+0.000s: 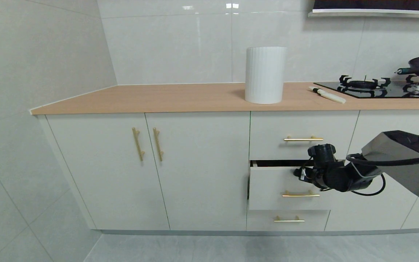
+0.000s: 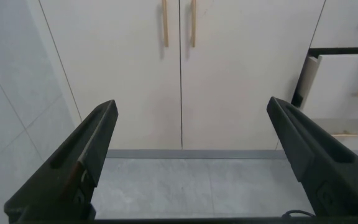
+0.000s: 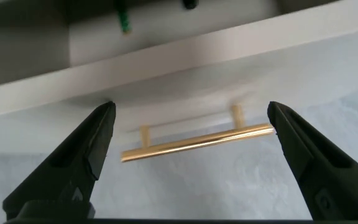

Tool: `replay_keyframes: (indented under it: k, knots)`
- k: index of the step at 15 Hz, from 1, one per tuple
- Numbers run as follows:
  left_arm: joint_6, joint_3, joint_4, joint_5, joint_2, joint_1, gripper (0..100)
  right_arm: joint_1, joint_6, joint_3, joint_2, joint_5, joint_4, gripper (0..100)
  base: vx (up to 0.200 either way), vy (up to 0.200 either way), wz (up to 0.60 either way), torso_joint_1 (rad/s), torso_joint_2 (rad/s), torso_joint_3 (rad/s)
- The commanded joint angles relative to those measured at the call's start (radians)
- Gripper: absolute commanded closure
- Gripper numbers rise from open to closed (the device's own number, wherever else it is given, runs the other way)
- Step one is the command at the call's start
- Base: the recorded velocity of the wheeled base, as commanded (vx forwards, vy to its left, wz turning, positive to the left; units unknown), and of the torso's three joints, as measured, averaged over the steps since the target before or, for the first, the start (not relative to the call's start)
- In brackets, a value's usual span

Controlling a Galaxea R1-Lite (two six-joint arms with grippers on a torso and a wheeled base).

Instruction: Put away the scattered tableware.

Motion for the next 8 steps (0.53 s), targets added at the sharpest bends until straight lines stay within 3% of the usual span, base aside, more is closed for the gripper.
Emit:
replay_keyframes:
  k: [1, 8]
  knots:
    - [0.0, 0.0, 0.0, 0.0, 0.0, 0.0, 0, -0.007, 0.022, -0.029, 0.017, -0.001, 0.001, 0, 0.0, 0.0, 0.0, 0.0, 0.0, 0.0]
    - [0.0, 0.0, 0.0, 0.0, 0.0, 0.0, 0, -0.029, 0.083, -0.115, 0.063, -0.004, 0.004, 0, 0.0, 0.0, 0.0, 0.0, 0.0, 0.0]
